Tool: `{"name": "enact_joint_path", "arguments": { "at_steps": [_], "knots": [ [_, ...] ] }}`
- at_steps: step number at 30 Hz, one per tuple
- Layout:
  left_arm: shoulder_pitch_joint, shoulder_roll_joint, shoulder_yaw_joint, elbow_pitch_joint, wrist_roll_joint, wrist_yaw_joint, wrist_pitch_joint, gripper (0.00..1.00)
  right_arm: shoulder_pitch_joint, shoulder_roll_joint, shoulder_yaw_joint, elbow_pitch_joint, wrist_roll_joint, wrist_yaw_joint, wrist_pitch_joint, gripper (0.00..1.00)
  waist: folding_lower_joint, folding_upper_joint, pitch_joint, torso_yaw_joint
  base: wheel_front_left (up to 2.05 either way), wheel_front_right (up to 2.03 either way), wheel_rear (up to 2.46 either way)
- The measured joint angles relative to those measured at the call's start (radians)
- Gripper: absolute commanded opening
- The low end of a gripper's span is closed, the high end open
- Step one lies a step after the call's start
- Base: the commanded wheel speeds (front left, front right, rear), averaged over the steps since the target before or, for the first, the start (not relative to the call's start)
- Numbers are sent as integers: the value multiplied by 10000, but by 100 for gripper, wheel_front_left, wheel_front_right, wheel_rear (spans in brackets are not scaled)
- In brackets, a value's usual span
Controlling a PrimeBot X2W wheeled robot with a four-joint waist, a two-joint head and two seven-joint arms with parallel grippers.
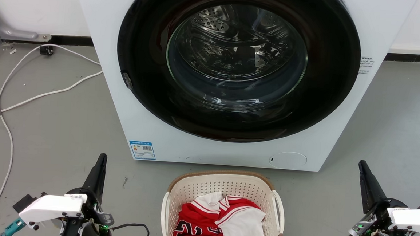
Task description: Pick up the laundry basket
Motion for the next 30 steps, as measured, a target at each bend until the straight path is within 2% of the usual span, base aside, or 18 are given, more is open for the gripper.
{"name": "enact_joint_path", "arguments": {
  "at_steps": [17, 18, 25, 30],
  "knots": [
    [0, 0, 0, 0, 0, 0, -2, 0, 0, 0, 0, 0, 0, 0, 0, 0, 0, 0, 0, 0, 0, 0, 0],
    [15, -2, -8, 42, 0, 2, -4, 100, 18, 2, 2, 36, -2, 0, 0, 100, 0, 0, 0, 0, 0, 0, 0],
    [431, -54, -71, 353, 61, 4, -140, 100, 456, 36, 67, 410, -90, -4, -144, 100, 0, 0, 4, -2, 0, 0, 0],
    [431, -52, -69, 174, 717, 4, -401, 100, 457, 38, 136, 270, -920, -4, -389, 100, 0, 0, 14, -6, 0, 0, 0]
  ]
}}
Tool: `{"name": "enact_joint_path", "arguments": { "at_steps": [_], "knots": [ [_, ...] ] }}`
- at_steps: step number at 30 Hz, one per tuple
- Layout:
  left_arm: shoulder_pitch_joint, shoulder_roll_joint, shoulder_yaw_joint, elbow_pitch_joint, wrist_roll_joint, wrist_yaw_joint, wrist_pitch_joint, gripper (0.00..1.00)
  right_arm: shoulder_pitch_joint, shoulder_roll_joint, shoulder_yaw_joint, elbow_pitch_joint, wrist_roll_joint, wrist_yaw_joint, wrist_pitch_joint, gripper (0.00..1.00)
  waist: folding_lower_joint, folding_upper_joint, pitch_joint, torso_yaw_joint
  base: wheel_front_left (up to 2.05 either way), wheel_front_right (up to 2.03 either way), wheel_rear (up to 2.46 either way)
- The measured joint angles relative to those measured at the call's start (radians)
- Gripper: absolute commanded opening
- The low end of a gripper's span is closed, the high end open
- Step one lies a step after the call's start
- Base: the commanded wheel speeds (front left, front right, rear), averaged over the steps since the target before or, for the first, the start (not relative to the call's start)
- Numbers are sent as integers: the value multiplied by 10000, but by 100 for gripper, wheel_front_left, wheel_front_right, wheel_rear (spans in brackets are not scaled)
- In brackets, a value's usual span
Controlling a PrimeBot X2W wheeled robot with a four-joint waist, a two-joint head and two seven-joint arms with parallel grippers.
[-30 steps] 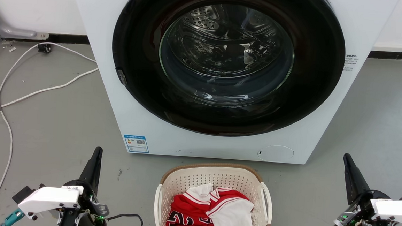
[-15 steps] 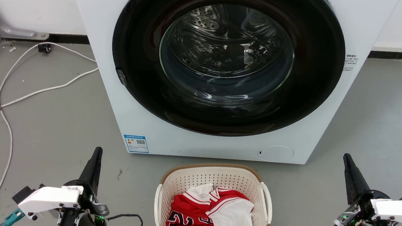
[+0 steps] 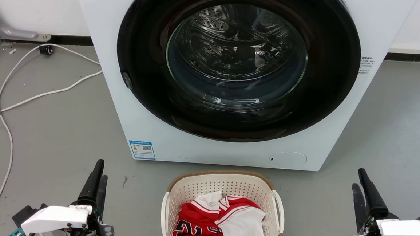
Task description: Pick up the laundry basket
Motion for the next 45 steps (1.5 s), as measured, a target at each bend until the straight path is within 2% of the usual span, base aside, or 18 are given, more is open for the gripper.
{"name": "enact_joint_path", "arguments": {
  "at_steps": [4, 5, 18, 45],
  "knots": [
    [0, 2, -4, -203, 744, 84, -178, 100, 8, 0, 81, -213, -859, 0, -198, 100, 0, 0, 10, -4, 0, 0, 0],
    [2, 2, -52, -372, 1333, 176, -316, 100, 27, 0, 142, -368, -1572, 0, -328, 100, 0, 0, 17, -5, 0, 0, 0],
    [163, 4, -441, -892, 3743, 529, -871, 100, 198, 0, 443, -779, -4660, 2, -865, 100, 1, 0, 45, -5, 0, 0, 0],
    [507, 15, -849, -1235, 7428, 1045, -1770, 100, 595, -2, 792, -1329, -9083, 0, -1781, 100, 0, 0, 85, 11, 0, 0, 0]
  ]
}}
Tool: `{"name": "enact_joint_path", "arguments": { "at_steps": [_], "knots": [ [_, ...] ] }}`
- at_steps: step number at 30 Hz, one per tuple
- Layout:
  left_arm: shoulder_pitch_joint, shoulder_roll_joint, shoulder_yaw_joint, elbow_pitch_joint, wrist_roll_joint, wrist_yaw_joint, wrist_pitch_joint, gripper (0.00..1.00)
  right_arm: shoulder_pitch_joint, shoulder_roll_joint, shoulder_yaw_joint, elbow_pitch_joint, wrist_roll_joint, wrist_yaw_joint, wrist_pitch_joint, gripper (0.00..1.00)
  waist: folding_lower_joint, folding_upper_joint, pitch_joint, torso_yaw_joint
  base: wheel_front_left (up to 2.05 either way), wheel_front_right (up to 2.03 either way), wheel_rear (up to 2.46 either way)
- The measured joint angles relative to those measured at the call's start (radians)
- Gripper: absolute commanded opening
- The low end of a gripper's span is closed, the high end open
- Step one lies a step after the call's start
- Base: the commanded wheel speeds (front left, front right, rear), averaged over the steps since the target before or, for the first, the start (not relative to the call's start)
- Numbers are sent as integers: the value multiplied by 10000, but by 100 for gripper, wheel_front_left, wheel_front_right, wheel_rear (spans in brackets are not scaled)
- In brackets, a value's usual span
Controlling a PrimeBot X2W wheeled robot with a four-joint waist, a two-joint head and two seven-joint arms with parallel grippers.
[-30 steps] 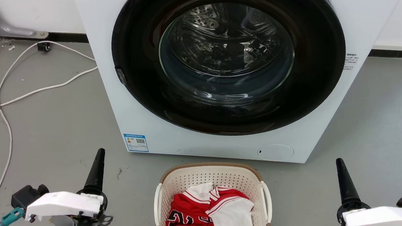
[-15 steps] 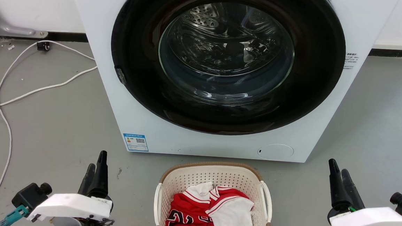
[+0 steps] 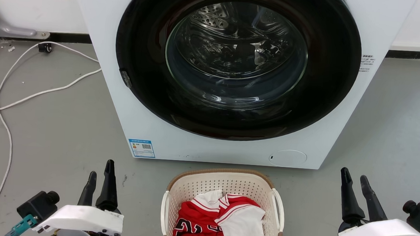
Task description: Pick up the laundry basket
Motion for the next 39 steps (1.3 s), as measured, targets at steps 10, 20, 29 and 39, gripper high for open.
{"name": "enact_joint_path", "arguments": {
  "at_steps": [10, 20, 29, 39],
  "knots": [
    [86, 6, -102, -58, 1087, 94, -276, 100, 98, -2, 84, -65, -1308, 2, -295, 100, 0, 0, 15, 14, 0, 0, 0],
    [240, 12, -173, -75, 2023, 184, -552, 100, 200, -4, 161, -182, -2424, 2, -548, 100, 0, -1, 36, 24, 0, 0, 0],
    [294, 15, -255, -63, 2991, 259, -807, 100, 305, -4, 238, -293, -3628, 2, -828, 100, 0, 0, 44, 37, 0, 0, 0],
    [430, 17, -351, 13, 3751, 305, -1034, 100, 399, -6, 322, -347, -4610, 4, -1039, 100, 0, 0, 5, 59, 0, 0, 0]
  ]
}}
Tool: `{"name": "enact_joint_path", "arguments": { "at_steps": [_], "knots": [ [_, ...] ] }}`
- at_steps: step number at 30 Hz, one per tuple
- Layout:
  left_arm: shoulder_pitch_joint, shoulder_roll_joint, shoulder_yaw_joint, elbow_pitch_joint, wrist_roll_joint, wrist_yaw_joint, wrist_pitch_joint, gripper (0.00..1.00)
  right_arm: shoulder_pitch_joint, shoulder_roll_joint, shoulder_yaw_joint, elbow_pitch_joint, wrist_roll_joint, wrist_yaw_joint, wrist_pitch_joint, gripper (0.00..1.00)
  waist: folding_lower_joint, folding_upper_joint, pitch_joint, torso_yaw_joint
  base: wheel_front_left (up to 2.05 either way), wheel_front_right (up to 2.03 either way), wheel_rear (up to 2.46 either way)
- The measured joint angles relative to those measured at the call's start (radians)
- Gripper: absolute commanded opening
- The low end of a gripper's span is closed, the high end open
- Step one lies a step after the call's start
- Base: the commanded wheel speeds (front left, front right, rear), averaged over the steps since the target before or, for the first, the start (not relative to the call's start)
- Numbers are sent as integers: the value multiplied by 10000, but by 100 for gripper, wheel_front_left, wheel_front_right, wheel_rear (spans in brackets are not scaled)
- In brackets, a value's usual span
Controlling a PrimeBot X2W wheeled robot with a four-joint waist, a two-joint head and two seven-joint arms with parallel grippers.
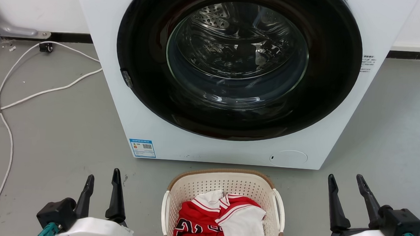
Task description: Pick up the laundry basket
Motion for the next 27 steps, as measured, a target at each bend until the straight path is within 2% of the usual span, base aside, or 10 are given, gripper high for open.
{"name": "enact_joint_path", "arguments": {
  "at_steps": [27],
  "knots": [
    [261, 10, -155, 349, 1948, 59, -531, 100, 273, -8, 148, 134, -2255, 0, -529, 100, 0, 0, -33, -2, 0, 0, 0]
  ]
}}
